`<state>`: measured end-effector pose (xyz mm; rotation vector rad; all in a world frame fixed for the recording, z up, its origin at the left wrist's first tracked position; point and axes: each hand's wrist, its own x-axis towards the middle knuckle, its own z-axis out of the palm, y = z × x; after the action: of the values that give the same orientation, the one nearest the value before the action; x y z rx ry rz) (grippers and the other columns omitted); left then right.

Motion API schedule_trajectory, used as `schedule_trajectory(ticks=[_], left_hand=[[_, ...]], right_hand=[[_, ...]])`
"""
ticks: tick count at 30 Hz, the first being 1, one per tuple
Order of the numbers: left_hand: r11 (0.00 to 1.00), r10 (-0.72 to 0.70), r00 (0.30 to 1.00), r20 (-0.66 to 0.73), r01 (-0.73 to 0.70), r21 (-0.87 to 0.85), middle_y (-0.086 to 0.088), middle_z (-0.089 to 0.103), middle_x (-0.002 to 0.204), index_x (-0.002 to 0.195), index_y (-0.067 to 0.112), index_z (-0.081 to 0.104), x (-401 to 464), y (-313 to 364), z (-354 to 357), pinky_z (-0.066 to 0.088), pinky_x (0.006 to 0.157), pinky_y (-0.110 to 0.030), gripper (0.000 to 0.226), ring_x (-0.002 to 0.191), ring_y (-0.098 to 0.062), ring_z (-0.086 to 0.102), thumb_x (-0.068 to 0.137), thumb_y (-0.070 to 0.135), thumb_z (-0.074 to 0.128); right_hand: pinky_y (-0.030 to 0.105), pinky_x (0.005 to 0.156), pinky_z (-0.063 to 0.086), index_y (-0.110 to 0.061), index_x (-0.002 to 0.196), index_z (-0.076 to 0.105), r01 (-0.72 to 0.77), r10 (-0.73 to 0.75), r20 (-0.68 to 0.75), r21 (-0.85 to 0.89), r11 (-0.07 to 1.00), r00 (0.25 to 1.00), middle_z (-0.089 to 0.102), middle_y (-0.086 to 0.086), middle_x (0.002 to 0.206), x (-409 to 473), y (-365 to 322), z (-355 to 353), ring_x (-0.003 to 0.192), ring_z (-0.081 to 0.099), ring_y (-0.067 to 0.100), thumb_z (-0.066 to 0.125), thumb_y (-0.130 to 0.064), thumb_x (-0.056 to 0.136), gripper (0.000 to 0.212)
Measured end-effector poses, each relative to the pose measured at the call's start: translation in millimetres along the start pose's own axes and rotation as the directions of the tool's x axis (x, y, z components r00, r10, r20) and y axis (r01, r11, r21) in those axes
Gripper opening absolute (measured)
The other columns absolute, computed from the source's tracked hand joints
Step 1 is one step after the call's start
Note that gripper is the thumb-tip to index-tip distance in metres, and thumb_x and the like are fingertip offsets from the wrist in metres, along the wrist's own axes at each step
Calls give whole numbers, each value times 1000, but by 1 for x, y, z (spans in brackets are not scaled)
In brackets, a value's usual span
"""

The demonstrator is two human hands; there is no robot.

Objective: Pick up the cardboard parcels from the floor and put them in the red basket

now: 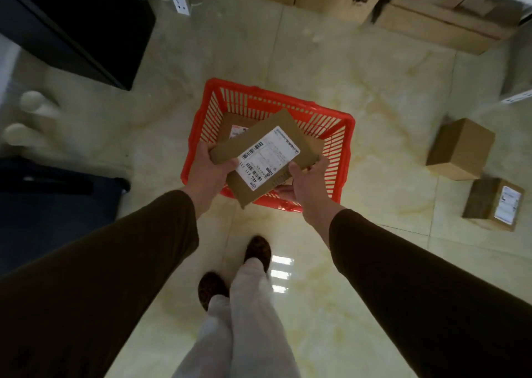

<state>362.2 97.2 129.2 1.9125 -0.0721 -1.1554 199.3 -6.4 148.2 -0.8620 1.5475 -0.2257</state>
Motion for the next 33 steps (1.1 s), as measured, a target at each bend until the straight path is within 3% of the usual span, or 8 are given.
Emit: schedule_trajectory(ticks=[2,7,13,18,21,24,27,33], left_hand=[[1000,3,1000,27,-4,31,6,61,113,122,27,43,18,7,-2,57,67,-30,48,96,-12,65,89,9,71],[990,-48,997,63,39,134,4,56,123,127,35,36,60,17,-5,56,89,-45,65,104,-19,64,81,12,78],[983,-67,996,59,56,175,1,60,120,143,24,29,100,23,-3,58,77,-37,77,97,-19,67,84,11,77],[952,-67,976,206,0,307,6,66,114,141,24,41,134,27,-3,56,72,-31,67,96,-16,68,85,9,75],[925,-69,949,308,-55,376,3,66,118,150,31,32,152,33,-8,59,71,-33,81,98,-18,69,85,9,75],[862,-69,929,363,-128,491,3,63,117,151,35,26,171,43,-11,57,69,-30,87,97,-16,67,84,10,76],[760,-114,891,439,-206,616,4,60,118,153,40,20,186,54,-13,55,69,-28,91,102,-18,64,86,10,74],[592,-114,852,511,-355,723,7,55,119,152,40,20,199,62,-6,52,71,-26,88,101,-15,60,88,15,73]], right_hand=[[47,63,64,-45,124,24,-59,59,5,33,998,998,65,14,113,10,-2,9,78,77,34,58,-11,99,54],[42,66,64,-29,135,30,-129,131,-23,67,989,991,62,6,101,33,-3,28,81,76,29,54,-10,102,46],[31,62,57,-22,116,39,-106,80,-139,-195,975,987,62,5,101,56,14,44,81,68,18,51,-37,102,24],[31,64,60,-19,112,41,-160,142,-119,-163,974,983,64,6,103,65,23,56,82,70,20,60,-30,99,25],[25,60,57,-22,129,35,-154,149,-58,-82,985,987,61,-2,106,67,29,67,85,69,15,64,-19,97,44],[41,88,59,-31,157,1,-95,95,-11,-36,995,995,52,-4,123,72,40,85,111,61,18,72,-7,89,101],[53,98,53,-47,151,-21,-56,56,3,-20,998,998,44,-2,140,75,49,102,126,52,20,81,-7,79,131],[55,82,60,-46,148,11,-55,56,-61,14,998,997,49,-3,129,80,59,106,117,60,28,82,-14,78,105]])
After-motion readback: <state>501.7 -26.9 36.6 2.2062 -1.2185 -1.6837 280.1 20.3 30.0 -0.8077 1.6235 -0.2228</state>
